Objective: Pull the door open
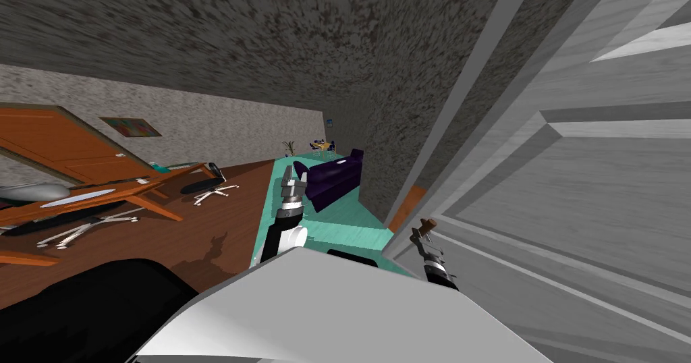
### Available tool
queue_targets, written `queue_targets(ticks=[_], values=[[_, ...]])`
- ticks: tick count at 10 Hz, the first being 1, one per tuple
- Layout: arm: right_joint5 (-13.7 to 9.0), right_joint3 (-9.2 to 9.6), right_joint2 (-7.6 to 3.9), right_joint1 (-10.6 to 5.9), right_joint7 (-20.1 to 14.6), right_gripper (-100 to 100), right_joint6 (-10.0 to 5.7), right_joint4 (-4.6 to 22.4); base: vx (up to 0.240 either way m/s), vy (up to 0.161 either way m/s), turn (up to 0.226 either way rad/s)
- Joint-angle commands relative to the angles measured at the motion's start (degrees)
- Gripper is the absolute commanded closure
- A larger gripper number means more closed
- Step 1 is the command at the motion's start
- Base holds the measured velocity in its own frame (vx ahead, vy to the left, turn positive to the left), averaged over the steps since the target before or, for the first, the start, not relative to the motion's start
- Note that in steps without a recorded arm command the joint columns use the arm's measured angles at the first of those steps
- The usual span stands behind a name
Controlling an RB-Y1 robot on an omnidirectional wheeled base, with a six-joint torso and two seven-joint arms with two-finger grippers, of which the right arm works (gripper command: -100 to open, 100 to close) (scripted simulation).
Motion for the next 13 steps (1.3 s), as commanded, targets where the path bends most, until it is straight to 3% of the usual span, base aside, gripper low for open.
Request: queue_targets(ticks=[1, 5, 6, 13], values=[[0.7, 1.24, -0.57, 0.89, -0.8, 100, -0.32, -0.8, -0.224, -0.033, 0.062], [2.7, 4.57, -2.41, 2.50, -3.4, 100, -1.73, -2.3, -0.253, -0.046, 0.069], [2.5, 4.20, -2.12, 2.14, -2.9, 100, -1.48, -2.3, -0.112, 0.006, 0.015], [5.3, 8.73, -6.03, 5.69, -7.8, 100, -6.52, -2.6, -0.206, -0.039, 0.094]])
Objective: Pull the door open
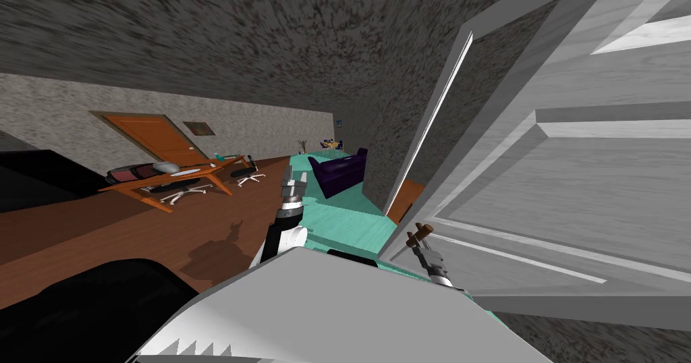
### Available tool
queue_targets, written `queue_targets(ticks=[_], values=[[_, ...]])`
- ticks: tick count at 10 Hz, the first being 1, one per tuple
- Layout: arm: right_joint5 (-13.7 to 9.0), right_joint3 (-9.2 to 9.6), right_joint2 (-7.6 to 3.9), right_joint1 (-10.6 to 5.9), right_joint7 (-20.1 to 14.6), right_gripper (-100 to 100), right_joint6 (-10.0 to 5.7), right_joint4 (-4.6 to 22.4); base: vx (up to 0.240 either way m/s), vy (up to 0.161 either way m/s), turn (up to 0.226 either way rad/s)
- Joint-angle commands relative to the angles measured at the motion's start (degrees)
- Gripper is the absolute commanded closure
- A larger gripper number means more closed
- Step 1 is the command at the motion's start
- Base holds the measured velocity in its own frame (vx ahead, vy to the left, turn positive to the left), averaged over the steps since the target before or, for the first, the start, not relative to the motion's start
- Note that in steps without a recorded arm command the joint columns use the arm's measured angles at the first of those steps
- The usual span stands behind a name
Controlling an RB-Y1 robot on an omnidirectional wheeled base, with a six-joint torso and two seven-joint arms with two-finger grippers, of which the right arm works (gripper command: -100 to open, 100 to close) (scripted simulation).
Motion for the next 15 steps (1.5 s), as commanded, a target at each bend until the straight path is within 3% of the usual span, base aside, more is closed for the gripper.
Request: queue_targets(ticks=[1, 2, 9, 10, 15], values=[[0.0, 0.00, 0.00, 0.00, 0.0, 100, 0.00, 0.0, -0.102, -0.029, 0.033], [0.6, 0.91, -0.69, 0.59, -1.0, 100, -1.47, 0.5, -0.171, -0.023, 0.147], [2.3, 3.38, -3.52, 2.30, -4.4, 100, -6.38, 2.1, -0.197, -0.049, 0.113], [2.1, 3.16, -3.36, 1.85, -4.3, 100, -5.94, 2.3, -0.083, -0.024, 0.027], [3.6, 4.92, -4.01, 3.28, -6.1, 100, -13.03, 7.4, 0.007, 0.002, 0.011]])
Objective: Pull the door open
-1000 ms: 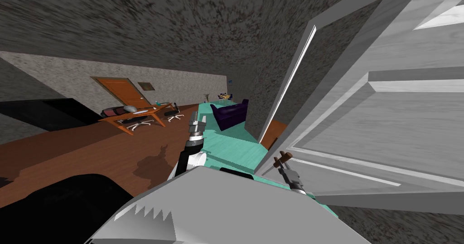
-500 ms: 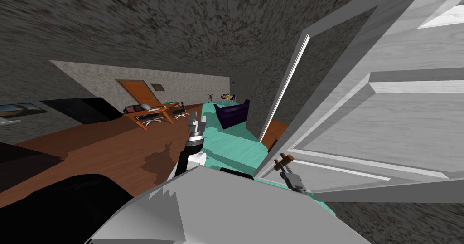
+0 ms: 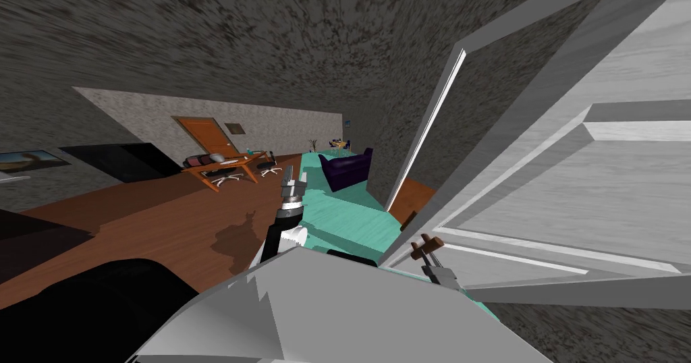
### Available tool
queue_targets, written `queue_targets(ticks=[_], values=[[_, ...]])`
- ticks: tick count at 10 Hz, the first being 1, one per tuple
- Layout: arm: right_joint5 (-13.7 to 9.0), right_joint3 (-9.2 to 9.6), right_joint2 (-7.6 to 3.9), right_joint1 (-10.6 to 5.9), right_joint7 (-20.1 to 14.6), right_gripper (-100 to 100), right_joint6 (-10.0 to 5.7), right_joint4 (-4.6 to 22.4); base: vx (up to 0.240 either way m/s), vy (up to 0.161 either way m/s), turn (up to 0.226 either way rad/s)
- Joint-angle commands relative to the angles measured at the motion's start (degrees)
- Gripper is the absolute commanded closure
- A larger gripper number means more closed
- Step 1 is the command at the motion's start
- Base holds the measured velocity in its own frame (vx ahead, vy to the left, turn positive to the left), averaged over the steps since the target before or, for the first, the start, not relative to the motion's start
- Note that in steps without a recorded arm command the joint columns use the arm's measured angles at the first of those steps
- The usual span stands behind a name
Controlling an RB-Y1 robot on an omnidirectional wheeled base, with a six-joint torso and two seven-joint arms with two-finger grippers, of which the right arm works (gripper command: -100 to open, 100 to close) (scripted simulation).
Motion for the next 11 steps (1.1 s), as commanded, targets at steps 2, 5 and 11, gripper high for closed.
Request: queue_targets(ticks=[2, 5, 11], values=[[0.6, 0.75, -0.28, 1.39, -0.4, 100, -2.24, 0.6, -0.003, 0.000, 0.003], [1.7, 2.00, -0.79, 2.40, -1.8, 100, -7.96, 4.6, -0.009, -0.007, 0.010], [3.0, 3.57, -1.42, 3.66, -3.5, 100, -15.12, 9.6, -0.023, -0.021, 0.008]])
